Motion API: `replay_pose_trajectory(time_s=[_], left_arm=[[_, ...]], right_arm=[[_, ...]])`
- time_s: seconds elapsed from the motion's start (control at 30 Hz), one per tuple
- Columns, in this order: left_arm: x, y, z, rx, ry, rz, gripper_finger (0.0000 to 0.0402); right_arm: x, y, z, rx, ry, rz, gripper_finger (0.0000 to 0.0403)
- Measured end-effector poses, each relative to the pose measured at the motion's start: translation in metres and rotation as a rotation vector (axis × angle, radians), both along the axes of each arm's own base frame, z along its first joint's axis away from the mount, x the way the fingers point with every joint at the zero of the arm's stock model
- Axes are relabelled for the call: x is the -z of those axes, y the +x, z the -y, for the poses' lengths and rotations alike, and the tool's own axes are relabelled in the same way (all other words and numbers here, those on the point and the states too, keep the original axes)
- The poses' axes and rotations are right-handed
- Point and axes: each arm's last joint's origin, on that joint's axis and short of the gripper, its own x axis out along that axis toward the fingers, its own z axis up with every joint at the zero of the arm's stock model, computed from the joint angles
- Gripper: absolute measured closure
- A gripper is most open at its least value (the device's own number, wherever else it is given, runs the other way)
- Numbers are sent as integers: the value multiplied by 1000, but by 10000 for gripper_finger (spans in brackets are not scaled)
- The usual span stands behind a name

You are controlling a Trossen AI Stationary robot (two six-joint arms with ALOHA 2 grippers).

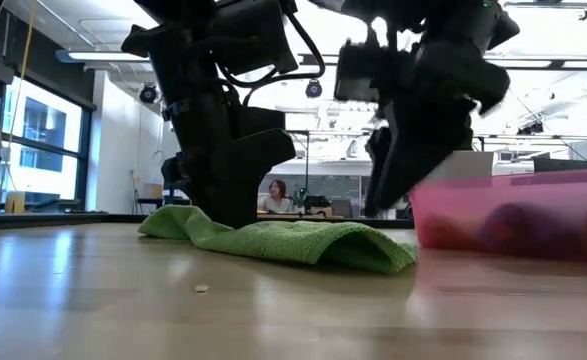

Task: Roll microfiber towels into tight, uniform cylinder then place into a basket
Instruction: Fold the green microfiber towel

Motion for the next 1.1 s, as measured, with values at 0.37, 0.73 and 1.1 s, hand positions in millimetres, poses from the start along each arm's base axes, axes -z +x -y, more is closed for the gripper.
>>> replay_pose_trajectory(time_s=[0.37, 0.73, 1.1], left_arm=[[0, 0, 1, 1, 1, 0, 229], [-1, 1, 0, -6, 37, 3, 229], [-10, 7, 2, 23, 99, -9, 229]], right_arm=[[14, 13, -2, 18, -74, -185, 160], [17, 12, -3, 81, -48, -205, 241], [28, 12, -15, 52, -86, -214, 285]])
